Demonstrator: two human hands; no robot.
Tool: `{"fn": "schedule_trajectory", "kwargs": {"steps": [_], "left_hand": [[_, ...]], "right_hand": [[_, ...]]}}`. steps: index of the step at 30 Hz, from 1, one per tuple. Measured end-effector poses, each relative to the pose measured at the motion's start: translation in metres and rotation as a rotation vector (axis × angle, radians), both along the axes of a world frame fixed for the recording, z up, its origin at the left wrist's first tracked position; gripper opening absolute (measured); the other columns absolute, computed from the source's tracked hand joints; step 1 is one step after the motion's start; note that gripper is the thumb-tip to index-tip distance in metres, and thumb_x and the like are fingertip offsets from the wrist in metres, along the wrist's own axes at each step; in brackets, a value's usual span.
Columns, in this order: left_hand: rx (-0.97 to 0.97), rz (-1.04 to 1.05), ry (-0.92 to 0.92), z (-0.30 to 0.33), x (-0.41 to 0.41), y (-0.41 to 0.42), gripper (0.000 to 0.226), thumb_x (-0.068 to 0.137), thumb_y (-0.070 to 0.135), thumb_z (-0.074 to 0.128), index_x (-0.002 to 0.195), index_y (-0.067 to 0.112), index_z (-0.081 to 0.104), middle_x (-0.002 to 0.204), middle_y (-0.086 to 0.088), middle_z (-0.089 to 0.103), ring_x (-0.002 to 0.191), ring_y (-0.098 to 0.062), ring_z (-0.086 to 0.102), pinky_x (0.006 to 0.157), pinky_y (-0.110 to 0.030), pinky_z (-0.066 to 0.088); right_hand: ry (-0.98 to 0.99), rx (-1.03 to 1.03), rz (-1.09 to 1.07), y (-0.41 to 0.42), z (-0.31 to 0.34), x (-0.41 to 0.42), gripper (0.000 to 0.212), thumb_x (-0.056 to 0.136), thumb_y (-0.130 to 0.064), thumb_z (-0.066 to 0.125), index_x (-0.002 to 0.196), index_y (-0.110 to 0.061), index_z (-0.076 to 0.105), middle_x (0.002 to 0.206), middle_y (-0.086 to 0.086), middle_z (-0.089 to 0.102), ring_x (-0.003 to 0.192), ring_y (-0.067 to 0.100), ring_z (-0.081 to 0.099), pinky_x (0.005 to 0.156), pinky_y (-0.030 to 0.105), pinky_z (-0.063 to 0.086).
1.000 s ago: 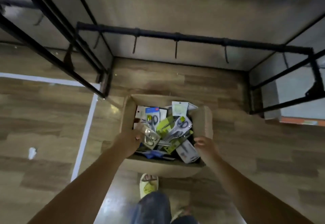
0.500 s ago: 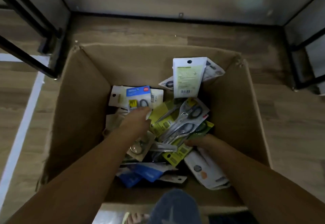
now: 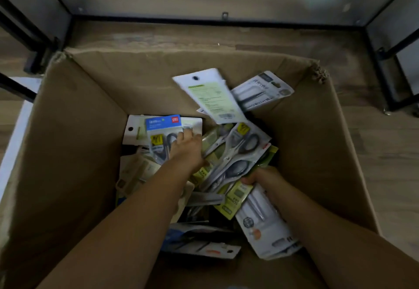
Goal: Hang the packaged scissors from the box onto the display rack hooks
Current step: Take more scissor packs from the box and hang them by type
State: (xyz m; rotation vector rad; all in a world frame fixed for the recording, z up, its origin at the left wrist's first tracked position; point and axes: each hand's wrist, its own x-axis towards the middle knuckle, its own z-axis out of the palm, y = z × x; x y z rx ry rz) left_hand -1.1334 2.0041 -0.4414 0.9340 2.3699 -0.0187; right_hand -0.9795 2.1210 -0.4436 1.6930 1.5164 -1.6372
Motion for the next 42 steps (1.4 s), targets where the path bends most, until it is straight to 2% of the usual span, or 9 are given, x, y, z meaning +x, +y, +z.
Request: {"fn": "schedule_trajectory", "kwargs": {"steps": [5, 8, 13, 23, 27, 31, 35, 39, 42], "left_hand": [[-0.01, -0.023, -0.073, 0.002, -0.007, 0.006, 0.095, 0.075, 0.036, 0.075, 0.147, 0.011, 0.018, 0.152, -0.011, 0.025, 0.139, -0.03, 0.022, 0.11, -0.046, 0.022], [0.012, -0.067, -0.082, 0.004, 0.003, 0.003, 0.072, 0.082, 0.033, 0.067, 0.143, 0.017, 0.033, 0.149, -0.01, 0.028, 0.137, -0.032, 0.023, 0.108, -0.048, 0.025], [0.154, -0.088, -0.089, 0.004, 0.018, -0.014, 0.053, 0.083, 0.022, 0.06, 0.134, 0.02, 0.048, 0.143, -0.008, 0.038, 0.131, -0.03, 0.031, 0.099, -0.038, 0.038], [0.365, 0.267, -0.472, 0.021, 0.042, -0.015, 0.034, 0.086, 0.002, 0.053, 0.118, 0.007, 0.064, 0.119, -0.014, 0.062, 0.113, -0.032, 0.055, 0.093, -0.034, 0.046], [0.6, 0.66, -0.656, 0.035, 0.032, -0.022, 0.043, 0.082, 0.0, 0.067, 0.124, 0.006, 0.057, 0.104, -0.007, 0.063, 0.099, -0.022, 0.059, 0.078, -0.023, 0.046], [0.66, 0.664, -0.763, 0.053, 0.021, -0.025, 0.06, 0.074, 0.019, 0.079, 0.127, 0.021, 0.05, 0.121, 0.007, 0.058, 0.114, -0.014, 0.053, 0.098, -0.028, 0.042], [0.739, 0.621, -0.924, 0.09, 0.017, -0.032, 0.041, 0.069, 0.031, 0.076, 0.105, 0.033, 0.056, 0.088, 0.03, 0.068, 0.092, 0.01, 0.063, 0.078, -0.009, 0.046], [0.901, 0.753, -1.018, 0.159, 0.016, -0.029, 0.075, 0.057, 0.036, 0.076, 0.126, 0.015, 0.058, 0.117, -0.006, 0.068, 0.112, -0.025, 0.062, 0.102, -0.045, 0.043], [0.981, 0.778, -1.035, 0.235, 0.009, -0.03, 0.059, 0.063, 0.026, 0.073, 0.119, 0.012, 0.062, 0.11, -0.01, 0.071, 0.101, -0.027, 0.066, 0.09, -0.041, 0.05]], "right_hand": [[-0.106, -0.072, 0.08, 0.005, 0.011, -0.013, 0.041, 0.084, -0.004, 0.064, 0.122, 0.007, 0.052, 0.127, 0.019, 0.054, 0.111, 0.031, 0.054, 0.088, 0.033, 0.042], [0.11, -0.238, -0.113, 0.0, 0.026, -0.012, 0.042, 0.08, -0.01, 0.063, 0.121, 0.0, 0.059, 0.124, 0.023, 0.058, 0.096, 0.032, 0.062, 0.096, 0.042, 0.045], [0.223, -0.21, -0.25, -0.009, 0.026, -0.009, 0.066, 0.072, -0.037, 0.071, 0.128, -0.007, 0.054, 0.128, 0.015, 0.057, 0.117, 0.033, 0.054, 0.101, 0.046, 0.042], [0.112, 0.047, -0.304, -0.028, 0.031, -0.013, 0.075, 0.063, -0.015, 0.085, 0.126, 0.003, 0.049, 0.123, 0.02, 0.057, 0.107, 0.037, 0.058, 0.086, 0.043, 0.05], [0.233, 0.167, -0.283, -0.035, 0.05, -0.012, 0.052, 0.063, -0.012, 0.084, 0.109, 0.0, 0.062, 0.105, 0.017, 0.066, 0.092, 0.031, 0.065, 0.078, 0.038, 0.053], [0.539, 0.23, -0.213, -0.037, 0.088, -0.017, 0.025, 0.067, 0.006, 0.077, 0.086, -0.01, 0.071, 0.074, -0.003, 0.07, 0.062, 0.003, 0.066, 0.054, 0.016, 0.052], [0.631, 0.26, -0.068, -0.027, 0.135, -0.025, 0.03, 0.068, 0.009, 0.075, 0.093, -0.007, 0.07, 0.083, 0.001, 0.07, 0.068, 0.002, 0.066, 0.058, 0.013, 0.051], [0.704, 0.205, -0.046, -0.018, 0.209, -0.045, 0.033, 0.067, 0.009, 0.073, 0.096, -0.007, 0.071, 0.089, 0.006, 0.072, 0.076, 0.014, 0.069, 0.065, 0.024, 0.055], [0.652, 0.164, -0.045, -0.014, 0.28, -0.062, 0.03, 0.058, 0.007, 0.07, 0.088, 0.001, 0.071, 0.08, 0.006, 0.069, 0.068, 0.017, 0.065, 0.059, 0.019, 0.048]]}}
